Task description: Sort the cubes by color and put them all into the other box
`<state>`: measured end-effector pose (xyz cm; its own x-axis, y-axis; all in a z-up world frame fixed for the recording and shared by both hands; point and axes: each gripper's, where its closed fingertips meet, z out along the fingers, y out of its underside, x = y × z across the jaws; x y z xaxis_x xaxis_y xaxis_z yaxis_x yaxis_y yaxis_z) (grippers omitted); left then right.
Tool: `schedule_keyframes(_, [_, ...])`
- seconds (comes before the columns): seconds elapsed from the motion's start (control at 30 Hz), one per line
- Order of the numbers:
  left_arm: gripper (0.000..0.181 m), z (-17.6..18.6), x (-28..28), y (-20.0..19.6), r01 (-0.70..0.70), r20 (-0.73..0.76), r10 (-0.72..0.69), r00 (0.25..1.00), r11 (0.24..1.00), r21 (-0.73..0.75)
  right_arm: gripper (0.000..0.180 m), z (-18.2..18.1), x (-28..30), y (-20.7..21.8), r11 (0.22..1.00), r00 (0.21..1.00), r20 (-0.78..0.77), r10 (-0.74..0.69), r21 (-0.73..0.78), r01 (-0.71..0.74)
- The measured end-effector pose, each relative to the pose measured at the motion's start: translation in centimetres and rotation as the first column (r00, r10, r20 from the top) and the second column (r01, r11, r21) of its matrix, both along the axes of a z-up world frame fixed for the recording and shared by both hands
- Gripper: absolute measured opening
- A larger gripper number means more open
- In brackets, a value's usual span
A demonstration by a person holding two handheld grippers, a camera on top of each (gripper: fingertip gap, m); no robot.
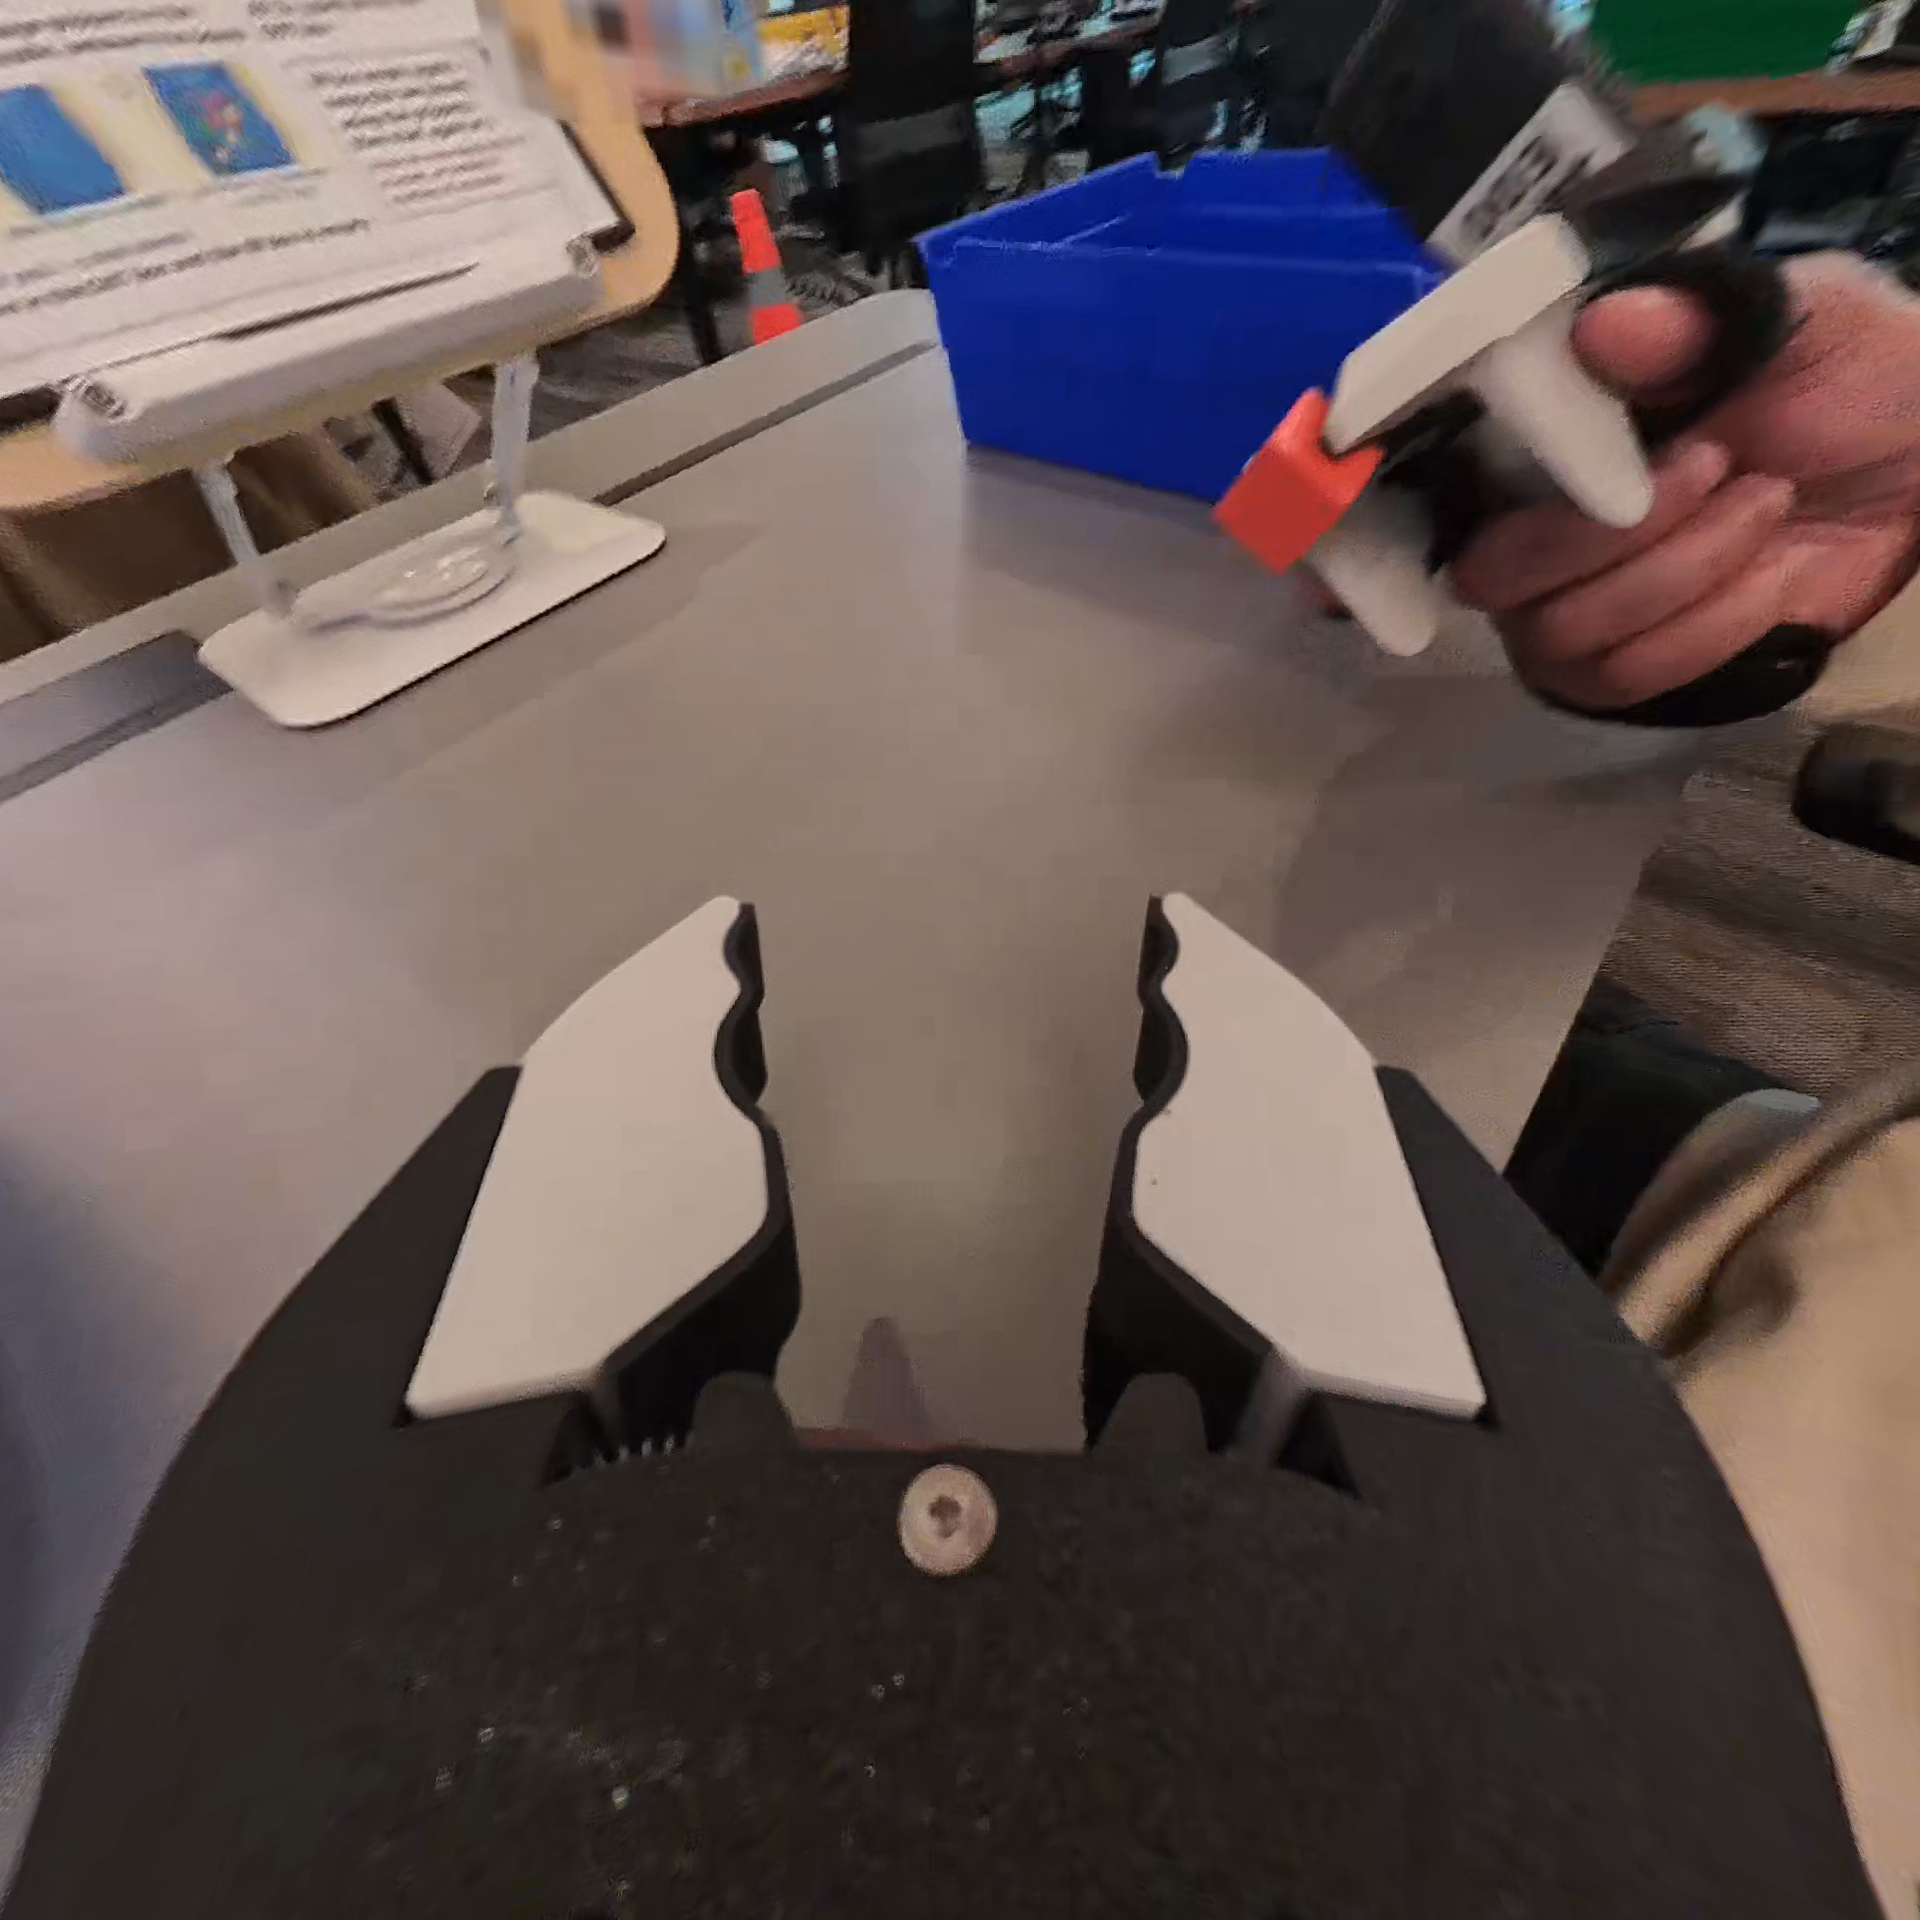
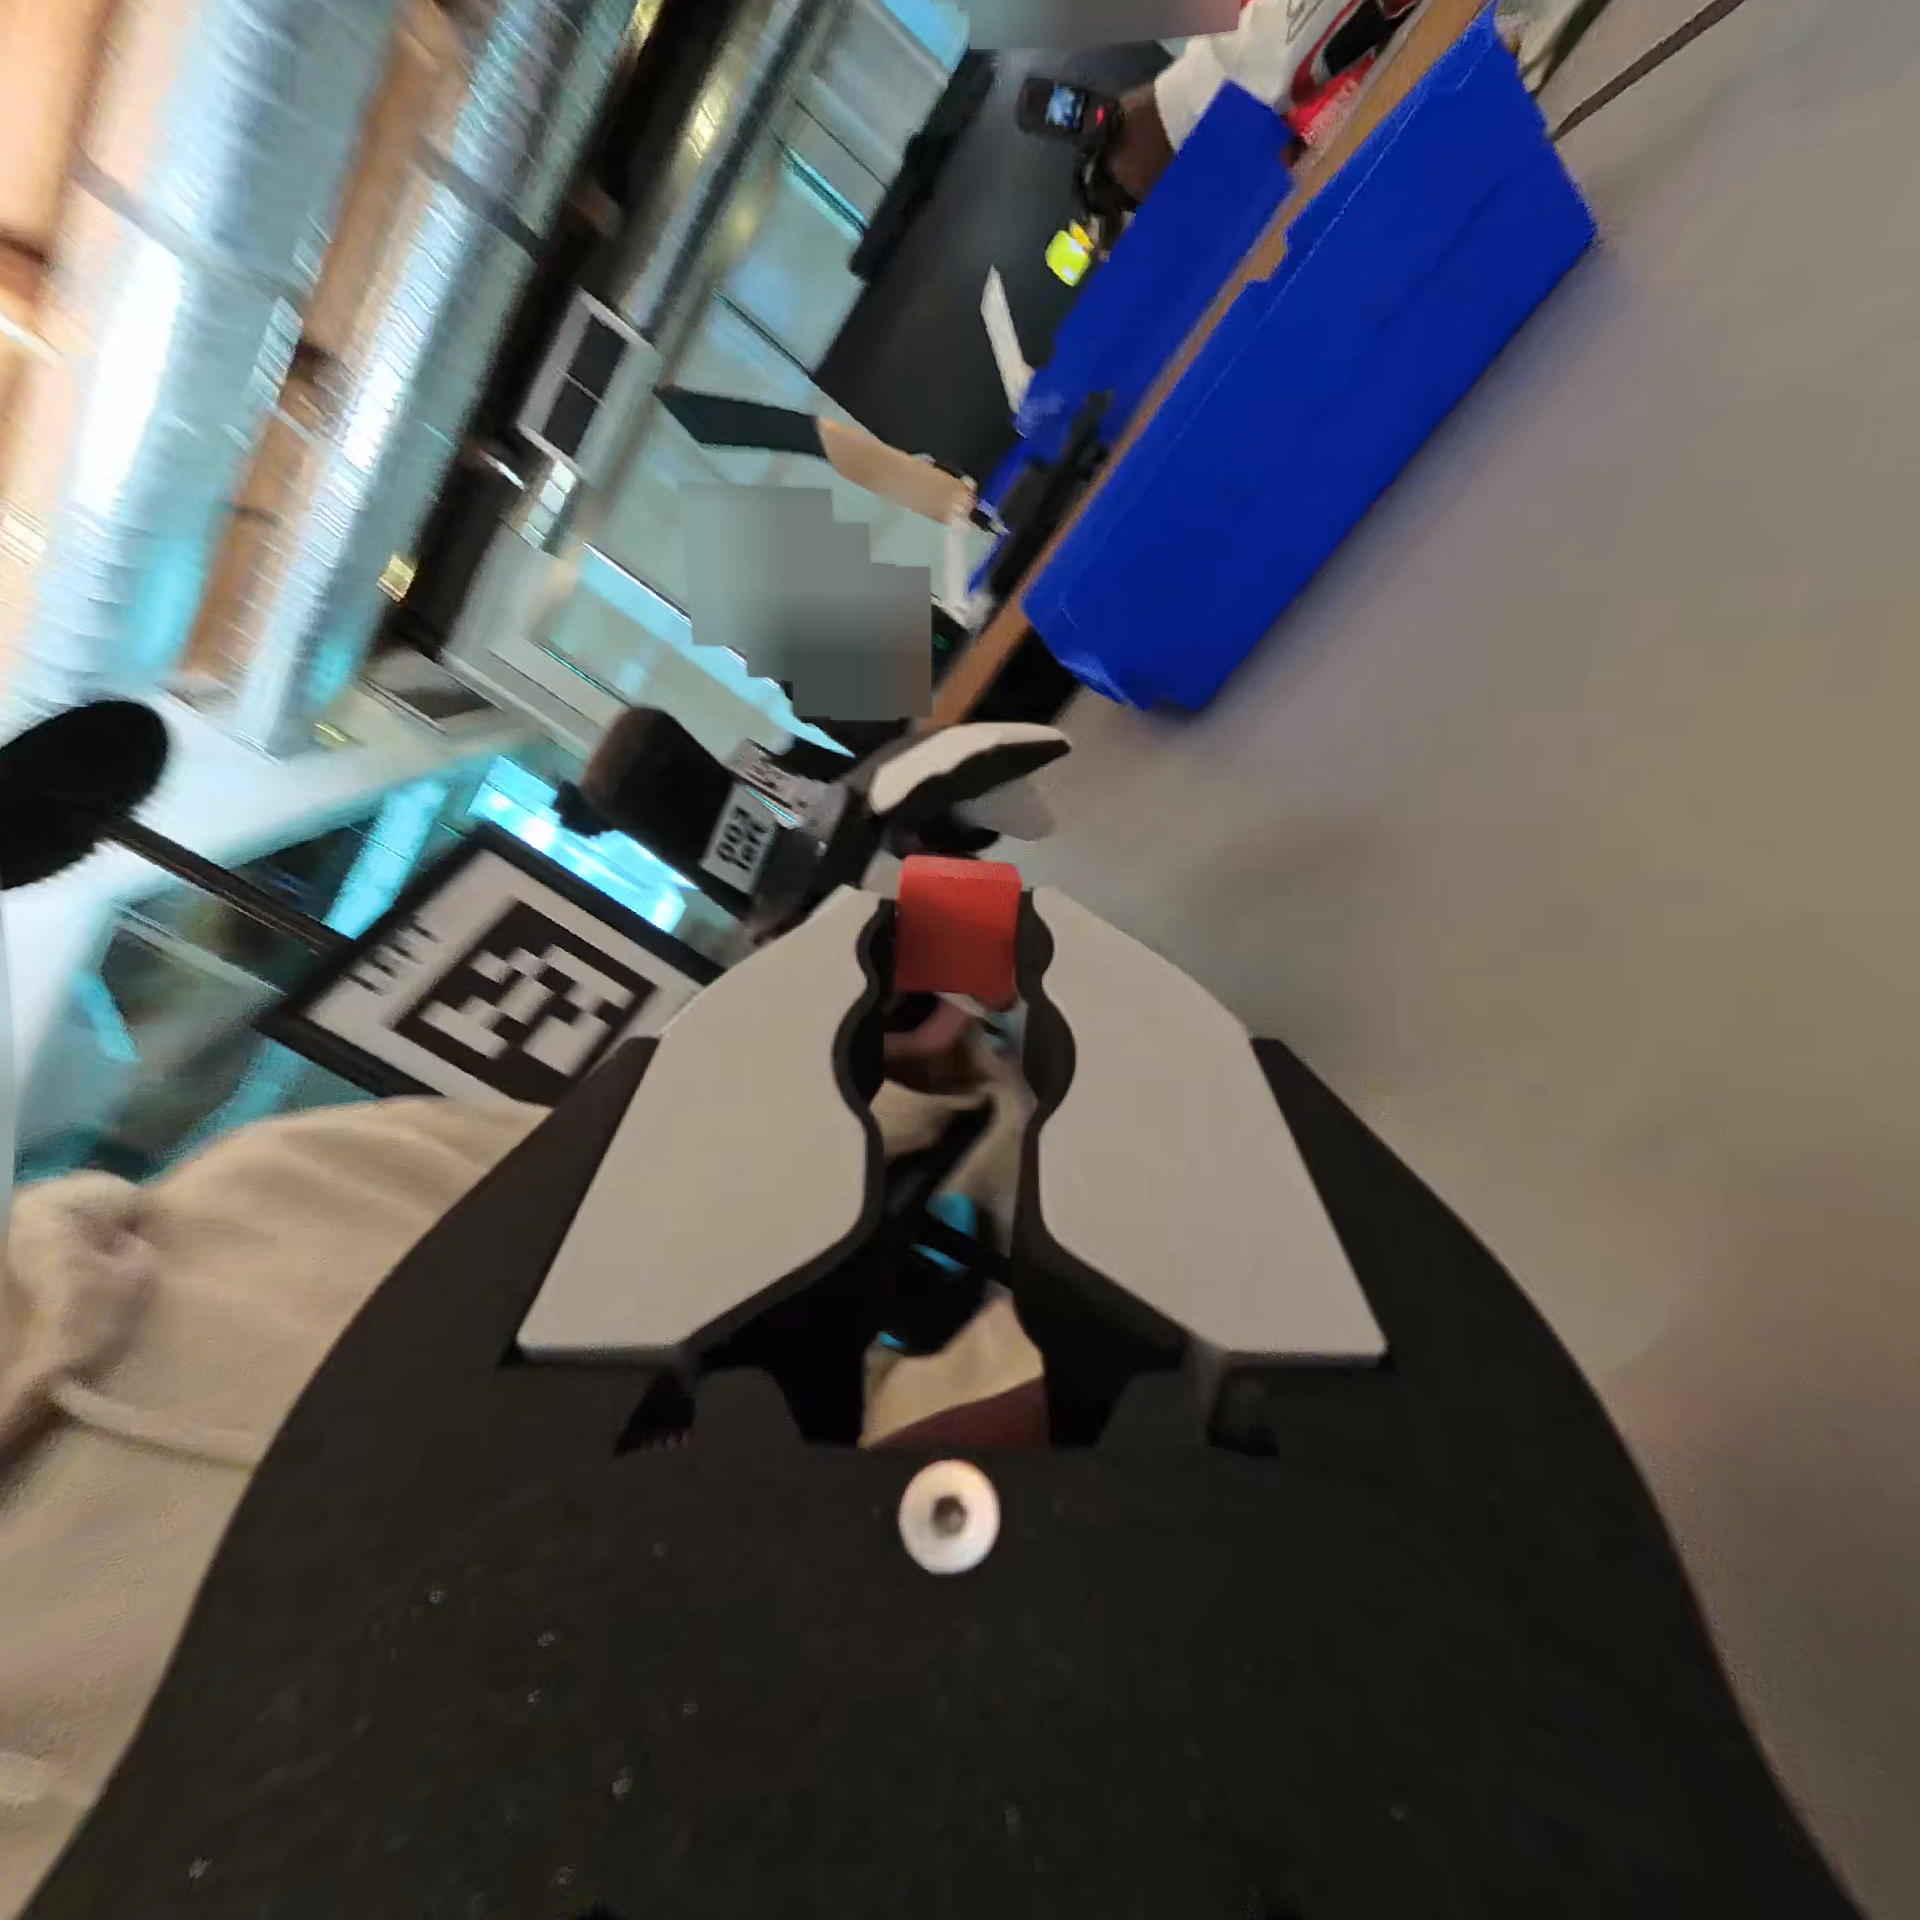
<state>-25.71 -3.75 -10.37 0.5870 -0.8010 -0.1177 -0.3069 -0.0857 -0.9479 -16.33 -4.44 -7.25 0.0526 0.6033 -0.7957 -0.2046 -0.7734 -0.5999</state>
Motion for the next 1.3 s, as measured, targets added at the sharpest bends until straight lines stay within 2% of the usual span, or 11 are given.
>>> schedule_keyframes(0.13, [0.065,0.0,-0.9,-0.8,-0.042,-0.052,0.046,0.998,0.997,0.068,0.022,1.4,1.2,-1.6,0.978,0.983,0.181,-0.016,0.208,-0.022])
schedule_keyframes(0.23, [0.064,0.5,-1.3,-0.6,-0.074,-0.091,0.090,0.992,0.984,0.162,0.022,5.1,6.6,0.0,0.913,0.930,0.300,-0.213,0.400,0.080])
schedule_keyframes(0.3, [0.059,0.4,-1.4,-0.7,-0.083,-0.096,0.102,0.990,0.979,0.185,0.022,6.4,13.8,3.5,0.816,0.748,0.441,-0.496,0.533,0.226])
schedule_keyframes(0.37, [0.056,0.1,-1.5,-0.7,-0.086,-0.109,0.106,0.988,0.981,0.173,0.022,5.8,22.4,6.9,0.733,0.443,0.595,-0.671,0.620,0.278])
schedule_keyframes(0.43, [0.057,-0.5,-1.2,-0.8,-0.069,-0.120,0.084,0.989,0.990,0.123,0.022,3.2,29.2,9.7,0.777,0.224,0.750,-0.623,0.557,0.294])
schedule_keyframes(0.53, [0.058,-0.9,-1.0,-0.9,-0.051,-0.113,0.059,0.992,0.996,0.074,0.022,-2.0,35.2,13.1,0.876,0.068,0.911,-0.407,0.367,0.313])
schedule_keyframes(0.83, [0.058,-1.8,-1.3,-0.6,-0.068,-0.151,0.076,0.986,0.996,0.057,0.022,-9.4,40.6,17.0,0.916,-0.178,0.984,-0.002,0.073,0.394])
schedule_keyframes(1.03, [0.059,-2.8,-2.0,-0.6,-0.087,-0.156,0.079,0.985,0.995,-0.048,0.026,-11.0,41.5,15.4,0.896,-0.236,0.970,0.062,0.050,0.442])
schedule_keyframes(1.17, [0.058,-2.7,-3.1,0.2,-0.128,-0.097,0.118,0.988,0.985,-0.113,0.041,-5.2,39.0,14.8,0.885,-0.244,0.945,-0.220,0.298,0.357])
schedule_keyframes(1.23, [0.057,-2.5,-3.6,0.6,-0.145,-0.060,0.138,0.989,0.979,-0.143,0.040,-0.3,34.4,14.1,0.811,-0.141,0.863,-0.485,0.505,0.297])
schedule_keyframes(1.3, [0.057,-2.4,-3.8,0.8,-0.144,-0.022,0.142,0.990,0.973,-0.181,0.040,2.9,26.8,11.9,0.736,0.128,0.737,-0.664,0.613,0.287])
